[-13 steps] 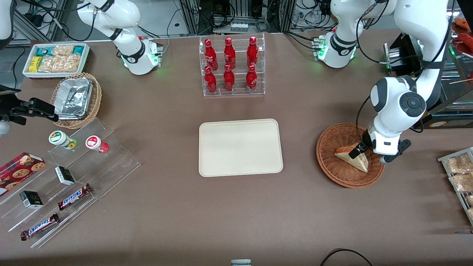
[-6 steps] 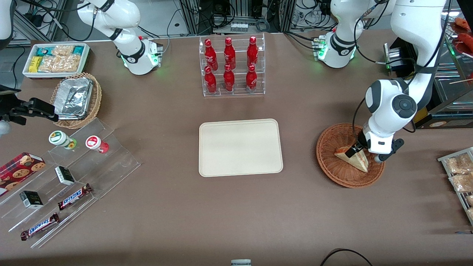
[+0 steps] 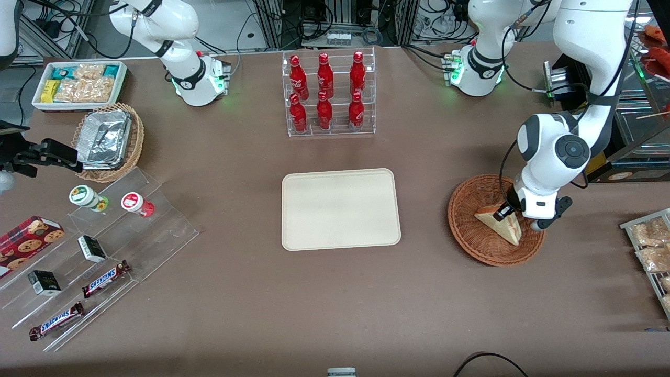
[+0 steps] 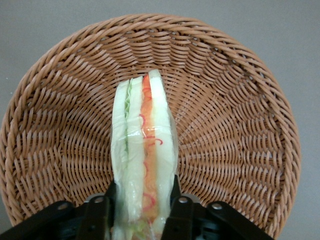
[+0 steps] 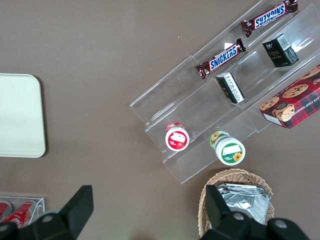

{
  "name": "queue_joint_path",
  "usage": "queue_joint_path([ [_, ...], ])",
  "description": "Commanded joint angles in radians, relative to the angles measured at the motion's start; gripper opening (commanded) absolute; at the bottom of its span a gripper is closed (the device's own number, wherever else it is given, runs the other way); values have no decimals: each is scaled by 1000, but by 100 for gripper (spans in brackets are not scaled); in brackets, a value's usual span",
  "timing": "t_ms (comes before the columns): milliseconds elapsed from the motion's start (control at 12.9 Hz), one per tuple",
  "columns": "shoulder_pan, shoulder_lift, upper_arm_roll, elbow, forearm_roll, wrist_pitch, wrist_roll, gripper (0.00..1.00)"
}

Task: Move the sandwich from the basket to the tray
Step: 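Lower the left gripper and close it on the wrapped sandwich, then lift the sandwich and carry it over the cream tray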

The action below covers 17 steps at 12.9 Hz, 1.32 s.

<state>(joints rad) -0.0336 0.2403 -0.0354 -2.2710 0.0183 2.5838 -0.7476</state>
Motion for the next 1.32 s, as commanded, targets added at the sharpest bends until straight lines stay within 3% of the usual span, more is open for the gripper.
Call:
queue_joint_path([
  [0, -5, -33, -3, 8, -5, -7, -19, 0],
  [310, -17, -75, -20, 157, 11, -282, -7, 0],
  [619, -103, -64, -54, 425, 12, -610, -7, 0],
  [1006, -293, -62, -54, 511, 17, -666, -13, 0],
  [1239, -425, -33, -55, 515, 94, -662, -21, 0],
])
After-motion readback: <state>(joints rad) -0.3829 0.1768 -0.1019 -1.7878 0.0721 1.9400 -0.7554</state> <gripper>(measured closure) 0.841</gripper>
